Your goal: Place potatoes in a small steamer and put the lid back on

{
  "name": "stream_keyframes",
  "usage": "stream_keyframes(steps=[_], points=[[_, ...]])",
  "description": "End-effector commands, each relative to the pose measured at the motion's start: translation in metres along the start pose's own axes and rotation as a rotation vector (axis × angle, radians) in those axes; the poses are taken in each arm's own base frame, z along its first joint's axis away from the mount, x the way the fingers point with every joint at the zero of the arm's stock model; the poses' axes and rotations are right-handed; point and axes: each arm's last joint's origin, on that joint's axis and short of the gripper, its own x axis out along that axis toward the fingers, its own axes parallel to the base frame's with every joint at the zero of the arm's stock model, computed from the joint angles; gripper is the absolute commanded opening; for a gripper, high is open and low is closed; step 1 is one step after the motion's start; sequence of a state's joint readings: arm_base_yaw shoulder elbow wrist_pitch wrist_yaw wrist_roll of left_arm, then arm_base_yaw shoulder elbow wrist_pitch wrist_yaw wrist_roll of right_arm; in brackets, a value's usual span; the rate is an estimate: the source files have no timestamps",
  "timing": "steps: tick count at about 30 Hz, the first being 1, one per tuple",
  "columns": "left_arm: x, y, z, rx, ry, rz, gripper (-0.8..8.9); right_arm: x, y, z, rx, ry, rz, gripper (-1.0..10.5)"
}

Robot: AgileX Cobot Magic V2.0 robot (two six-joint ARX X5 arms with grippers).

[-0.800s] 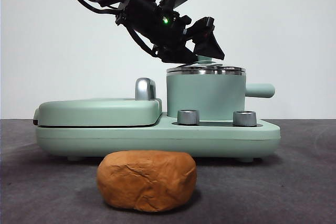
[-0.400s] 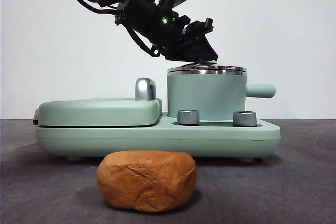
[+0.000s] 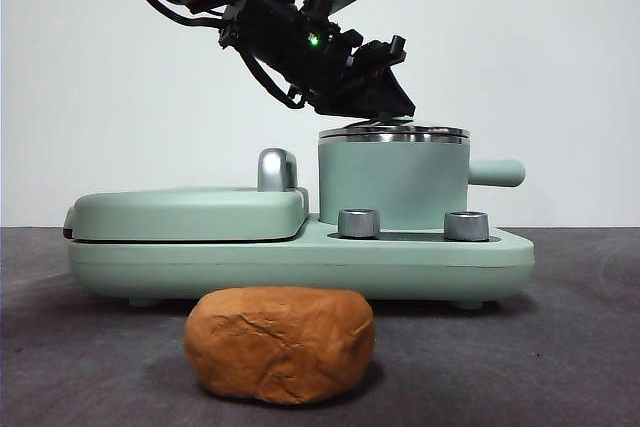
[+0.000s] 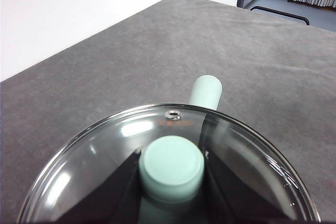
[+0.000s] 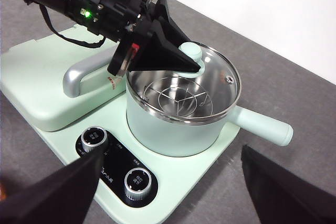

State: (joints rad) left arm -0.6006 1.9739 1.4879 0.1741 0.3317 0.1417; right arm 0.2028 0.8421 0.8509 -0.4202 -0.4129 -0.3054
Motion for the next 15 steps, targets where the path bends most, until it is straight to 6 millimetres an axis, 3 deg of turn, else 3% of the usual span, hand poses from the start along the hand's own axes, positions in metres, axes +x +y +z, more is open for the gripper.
stream_keyframes(steps=[1, 8, 15], points=[[-0.001, -0.001, 0.016, 0.029, -0.046, 0.004, 0.14, 0.000, 0.000, 0.005, 0.009, -0.015, -0.003, 4.2], [-0.025, 0.002, 0.043, 0.049, -0.114, 0.027, 0.14, 0.000, 0.000, 0.005, 0.008, -0.015, -0.003, 4.2], [-0.064, -0.002, 0.080, 0.073, -0.191, 0.051, 0.15, 0.000, 0.000, 0.005, 0.008, -0.015, -0.002, 4.2]])
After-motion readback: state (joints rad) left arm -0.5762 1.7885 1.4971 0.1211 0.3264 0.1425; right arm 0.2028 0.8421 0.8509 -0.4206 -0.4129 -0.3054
